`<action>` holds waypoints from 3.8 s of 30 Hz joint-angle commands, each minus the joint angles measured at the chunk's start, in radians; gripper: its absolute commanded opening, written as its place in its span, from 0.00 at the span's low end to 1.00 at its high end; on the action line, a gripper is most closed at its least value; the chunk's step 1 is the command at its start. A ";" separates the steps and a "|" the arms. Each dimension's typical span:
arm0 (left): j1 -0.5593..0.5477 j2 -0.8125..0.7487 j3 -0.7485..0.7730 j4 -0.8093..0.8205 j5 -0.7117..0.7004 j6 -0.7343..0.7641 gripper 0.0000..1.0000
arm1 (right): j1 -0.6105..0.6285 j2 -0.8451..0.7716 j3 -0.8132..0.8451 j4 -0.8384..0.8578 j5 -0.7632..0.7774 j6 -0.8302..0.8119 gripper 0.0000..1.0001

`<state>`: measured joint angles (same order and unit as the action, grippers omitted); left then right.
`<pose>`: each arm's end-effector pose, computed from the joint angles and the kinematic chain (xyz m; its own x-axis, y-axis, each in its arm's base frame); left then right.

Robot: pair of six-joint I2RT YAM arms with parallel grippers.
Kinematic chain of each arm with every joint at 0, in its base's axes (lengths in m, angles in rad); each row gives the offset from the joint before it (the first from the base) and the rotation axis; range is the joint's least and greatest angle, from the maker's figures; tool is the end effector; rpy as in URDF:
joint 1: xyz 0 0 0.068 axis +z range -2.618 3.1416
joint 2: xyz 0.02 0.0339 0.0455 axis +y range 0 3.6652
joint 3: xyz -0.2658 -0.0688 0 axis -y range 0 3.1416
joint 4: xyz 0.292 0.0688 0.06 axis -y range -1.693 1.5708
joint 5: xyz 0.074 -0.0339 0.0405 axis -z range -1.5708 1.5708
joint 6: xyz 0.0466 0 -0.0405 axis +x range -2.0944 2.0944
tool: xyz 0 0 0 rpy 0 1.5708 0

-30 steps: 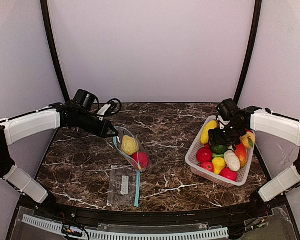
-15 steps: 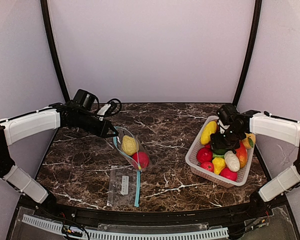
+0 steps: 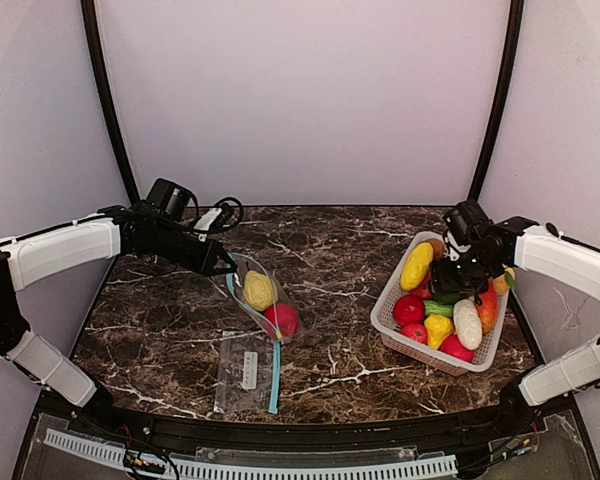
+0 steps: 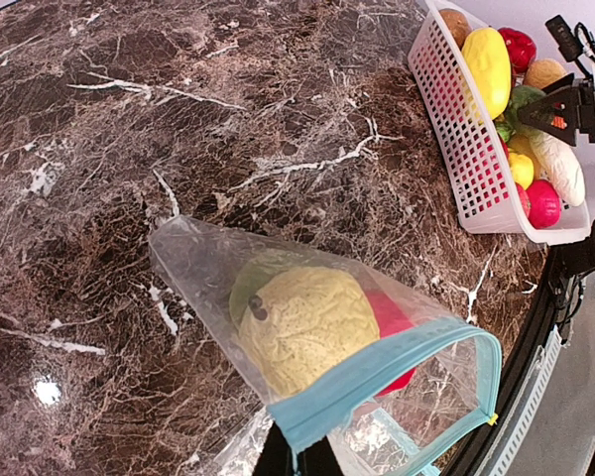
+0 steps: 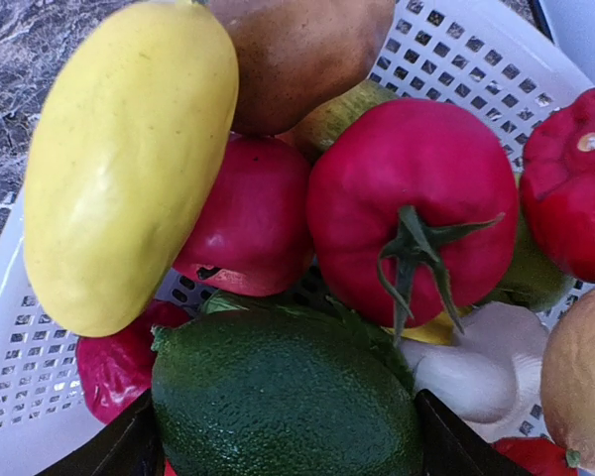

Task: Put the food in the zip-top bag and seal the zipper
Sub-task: Place the fake fruit in the bin, then pick up the fake fruit from the bin.

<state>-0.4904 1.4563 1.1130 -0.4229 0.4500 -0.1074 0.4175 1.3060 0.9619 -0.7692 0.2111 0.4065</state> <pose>0.3154 -0.1914 0.2554 -0.6833 0.2554 -0.6841 0.6310 0.6780 -0.3771 0.2767 0.1121 0.2207 -0.8766 0.0341 -0.4800 0.0378 0.9993 0.0020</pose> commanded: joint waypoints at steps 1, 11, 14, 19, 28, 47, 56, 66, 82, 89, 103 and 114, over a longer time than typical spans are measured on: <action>0.006 -0.041 -0.008 -0.031 0.002 0.011 0.01 | -0.006 -0.073 0.060 -0.085 0.032 0.028 0.75; 0.007 -0.046 -0.011 0.001 0.129 -0.006 0.01 | 0.257 -0.160 0.221 0.030 -0.185 0.063 0.72; 0.006 -0.047 -0.011 0.002 0.135 -0.008 0.01 | 0.400 -0.078 0.286 0.106 -0.201 0.081 0.71; 0.006 -0.052 -0.019 0.011 0.136 -0.017 0.01 | 0.577 0.120 0.402 0.263 -0.230 0.143 0.71; 0.006 -0.050 -0.026 0.013 0.127 -0.028 0.01 | 0.670 0.327 0.599 0.283 -0.163 0.110 0.69; 0.006 -0.044 -0.018 -0.007 0.084 -0.008 0.01 | 0.596 -0.086 0.448 -0.181 0.289 0.288 0.68; 0.006 -0.020 -0.016 -0.013 0.092 -0.009 0.01 | 0.319 -0.215 0.109 -0.187 0.139 0.316 0.71; 0.006 -0.017 -0.016 -0.017 0.085 -0.005 0.01 | 0.193 -0.140 -0.014 -0.109 0.027 0.235 0.91; 0.007 -0.005 -0.013 -0.021 0.092 -0.006 0.01 | 0.272 -0.074 0.078 -0.228 0.067 0.195 0.94; 0.006 -0.007 -0.014 -0.021 0.088 -0.006 0.01 | 0.245 -0.047 0.059 -0.214 0.121 0.163 0.95; 0.006 -0.014 -0.014 -0.020 0.088 -0.005 0.01 | 0.222 -0.014 0.011 -0.109 0.017 0.158 0.82; 0.006 -0.019 -0.014 -0.021 0.089 -0.006 0.01 | 0.221 -0.017 -0.016 -0.070 -0.002 0.169 0.66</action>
<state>-0.4889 1.4471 1.1042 -0.4194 0.5373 -0.1265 0.6449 1.2869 0.9573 -0.8509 0.2146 0.5655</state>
